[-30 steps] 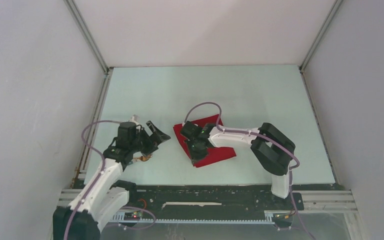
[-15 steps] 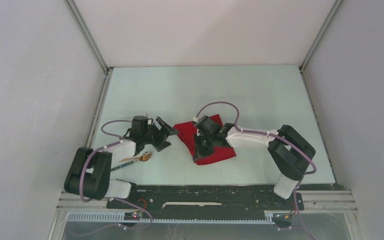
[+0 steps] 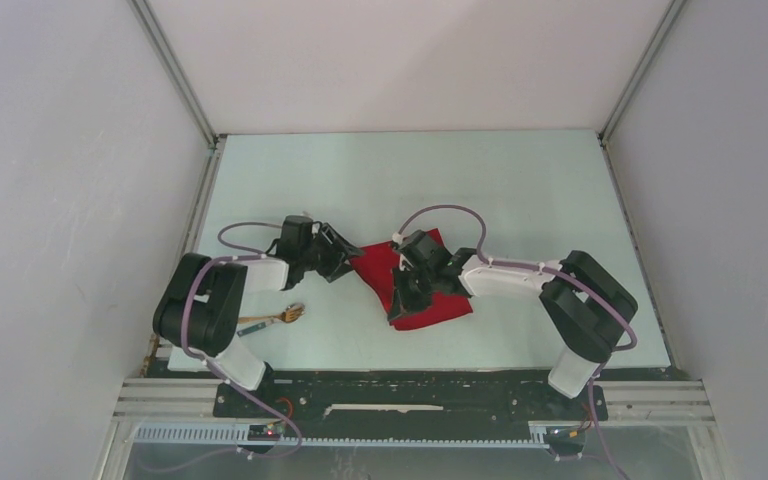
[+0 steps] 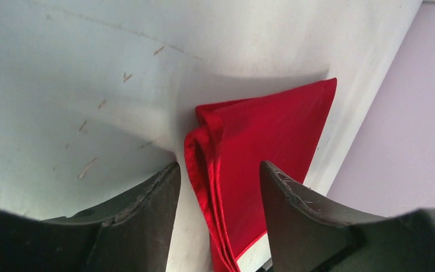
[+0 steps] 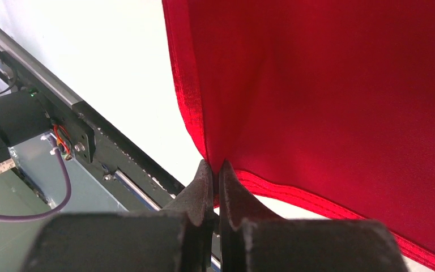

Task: Fold the napkin into a case and place the utensils inside
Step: Pick up the lower triangle-folded napkin from the center of the board.

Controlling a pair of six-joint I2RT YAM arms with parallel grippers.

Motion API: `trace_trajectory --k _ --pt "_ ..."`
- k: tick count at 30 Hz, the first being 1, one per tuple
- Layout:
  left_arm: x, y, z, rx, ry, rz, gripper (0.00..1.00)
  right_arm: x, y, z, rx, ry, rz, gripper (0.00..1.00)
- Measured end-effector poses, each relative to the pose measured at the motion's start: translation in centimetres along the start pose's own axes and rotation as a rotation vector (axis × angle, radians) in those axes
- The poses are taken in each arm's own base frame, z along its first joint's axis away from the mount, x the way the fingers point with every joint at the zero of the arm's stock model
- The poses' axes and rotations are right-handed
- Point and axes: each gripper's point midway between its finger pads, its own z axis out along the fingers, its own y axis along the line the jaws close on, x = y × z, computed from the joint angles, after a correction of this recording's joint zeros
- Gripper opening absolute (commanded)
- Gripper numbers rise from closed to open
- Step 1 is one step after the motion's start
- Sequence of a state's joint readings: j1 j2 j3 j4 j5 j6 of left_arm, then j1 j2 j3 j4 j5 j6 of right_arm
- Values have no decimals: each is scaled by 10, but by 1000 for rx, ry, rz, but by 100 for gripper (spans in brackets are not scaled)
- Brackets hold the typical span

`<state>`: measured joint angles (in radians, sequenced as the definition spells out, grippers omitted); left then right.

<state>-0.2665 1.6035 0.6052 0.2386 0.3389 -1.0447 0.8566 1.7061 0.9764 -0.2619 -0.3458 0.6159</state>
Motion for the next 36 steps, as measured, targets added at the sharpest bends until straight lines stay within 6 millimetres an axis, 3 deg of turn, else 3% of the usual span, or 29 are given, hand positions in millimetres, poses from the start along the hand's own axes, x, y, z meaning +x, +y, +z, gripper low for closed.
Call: trace_trajectory --k 11,18,26,31,36 --pt "-21 -2 10 -37 -65 59 54 -3 3 -11 -31 -27 -3 0" --pt "-23 -2 13 -41 -65 78 53 1 0 -10 -32 -18 6 0" --pt "-19 -2 14 -41 -55 91 32 -1 0 -10 -40 -25 6 0" --pt "-16 -3 15 -39 -47 98 3 2 -4 -10 -45 -27 26 0" --pt "-12 -14 15 -57 -26 124 0 9 -13 -7 -80 -24 77 0"
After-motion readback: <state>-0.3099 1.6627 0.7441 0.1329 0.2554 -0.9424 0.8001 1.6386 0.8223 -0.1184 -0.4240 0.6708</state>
